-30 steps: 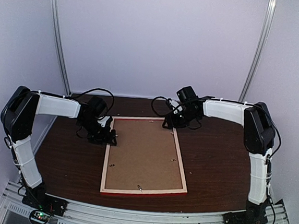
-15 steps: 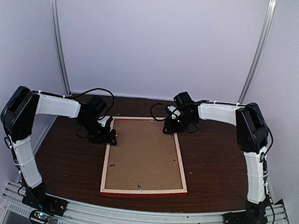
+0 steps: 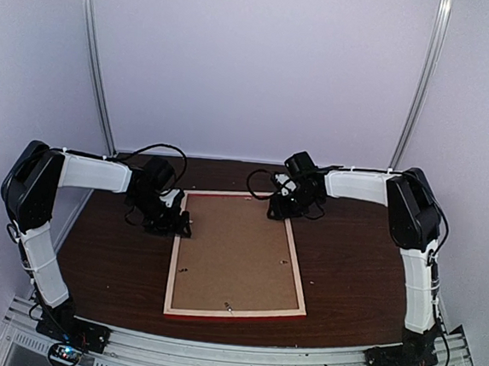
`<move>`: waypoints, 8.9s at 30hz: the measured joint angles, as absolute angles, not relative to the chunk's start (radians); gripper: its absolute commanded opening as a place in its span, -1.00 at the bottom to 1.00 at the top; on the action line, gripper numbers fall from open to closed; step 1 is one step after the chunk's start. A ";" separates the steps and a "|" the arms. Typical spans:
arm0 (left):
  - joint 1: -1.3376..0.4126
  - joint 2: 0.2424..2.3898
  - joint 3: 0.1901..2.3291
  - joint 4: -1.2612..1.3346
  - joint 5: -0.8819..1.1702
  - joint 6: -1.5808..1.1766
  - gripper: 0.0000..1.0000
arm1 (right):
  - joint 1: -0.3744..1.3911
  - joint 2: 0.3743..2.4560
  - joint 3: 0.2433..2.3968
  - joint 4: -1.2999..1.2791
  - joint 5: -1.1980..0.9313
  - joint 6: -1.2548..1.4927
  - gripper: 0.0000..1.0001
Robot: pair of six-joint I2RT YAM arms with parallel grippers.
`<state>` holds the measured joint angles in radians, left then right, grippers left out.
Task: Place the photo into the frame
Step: Press the fastener onto the backboard.
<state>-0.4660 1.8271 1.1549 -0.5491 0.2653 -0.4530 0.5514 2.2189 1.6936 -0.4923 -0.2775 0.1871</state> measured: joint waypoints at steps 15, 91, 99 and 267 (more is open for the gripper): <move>-0.466 1.827 1.155 -0.548 0.266 -0.455 0.66 | 0.551 2.180 1.636 -0.506 -0.301 0.266 -0.02; -0.574 1.832 1.126 -0.509 0.073 -0.571 -0.65 | 0.538 2.037 1.431 -0.548 -0.150 0.348 0.21; -0.575 1.832 1.126 -0.509 0.071 -0.571 -0.65 | 0.547 2.037 1.431 -0.547 -0.183 0.348 0.15; -0.632 1.801 1.124 -0.570 0.084 -0.594 -0.46 | 0.591 1.835 1.176 -0.645 -0.355 0.279 -0.19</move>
<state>-0.6323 1.8008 1.1240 -0.5697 0.0841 -0.5938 0.5907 1.8347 1.1755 -0.6449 -0.3546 0.2790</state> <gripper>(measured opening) 0.267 0.474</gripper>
